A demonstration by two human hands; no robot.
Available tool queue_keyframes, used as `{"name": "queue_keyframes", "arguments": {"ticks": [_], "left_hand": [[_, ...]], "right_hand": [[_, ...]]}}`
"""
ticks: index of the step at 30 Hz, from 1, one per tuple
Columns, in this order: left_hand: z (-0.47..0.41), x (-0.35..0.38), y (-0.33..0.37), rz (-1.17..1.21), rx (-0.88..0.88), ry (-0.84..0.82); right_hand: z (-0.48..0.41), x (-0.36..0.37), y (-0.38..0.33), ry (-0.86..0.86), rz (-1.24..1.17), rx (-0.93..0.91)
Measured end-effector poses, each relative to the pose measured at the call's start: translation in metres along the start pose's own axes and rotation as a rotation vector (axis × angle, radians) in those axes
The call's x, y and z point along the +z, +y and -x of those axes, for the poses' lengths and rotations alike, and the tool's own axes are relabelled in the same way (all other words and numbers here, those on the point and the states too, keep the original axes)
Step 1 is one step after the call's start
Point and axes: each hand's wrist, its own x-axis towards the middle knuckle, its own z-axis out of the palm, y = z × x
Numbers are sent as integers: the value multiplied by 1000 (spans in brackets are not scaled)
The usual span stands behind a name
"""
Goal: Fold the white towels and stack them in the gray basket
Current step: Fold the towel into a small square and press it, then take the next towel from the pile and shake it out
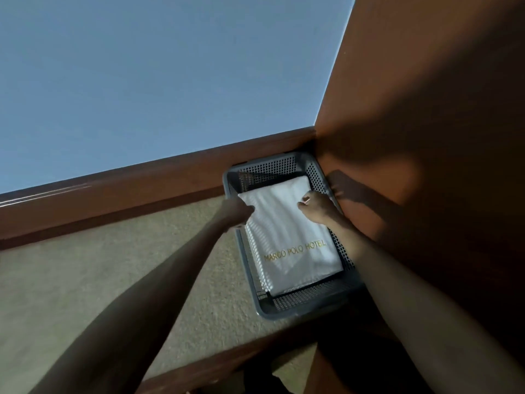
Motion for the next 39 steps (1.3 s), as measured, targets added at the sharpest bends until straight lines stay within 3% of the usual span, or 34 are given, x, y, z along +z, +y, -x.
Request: {"name": "queue_keyframes", "arguments": {"ticks": [5, 11, 26, 39], "left_hand": [[60, -69, -29, -152, 298, 39], [141, -148, -119, -149, 316, 230], [389, -341, -408, -157, 39, 663], [527, -398, -588, -51, -264, 823]], "right_hand": [[22, 14, -87, -45, 21, -160], [69, 58, -227, -104, 121, -398], [270, 271, -554, -293, 227, -879], [381, 434, -714, -489, 410, -1116]]}}
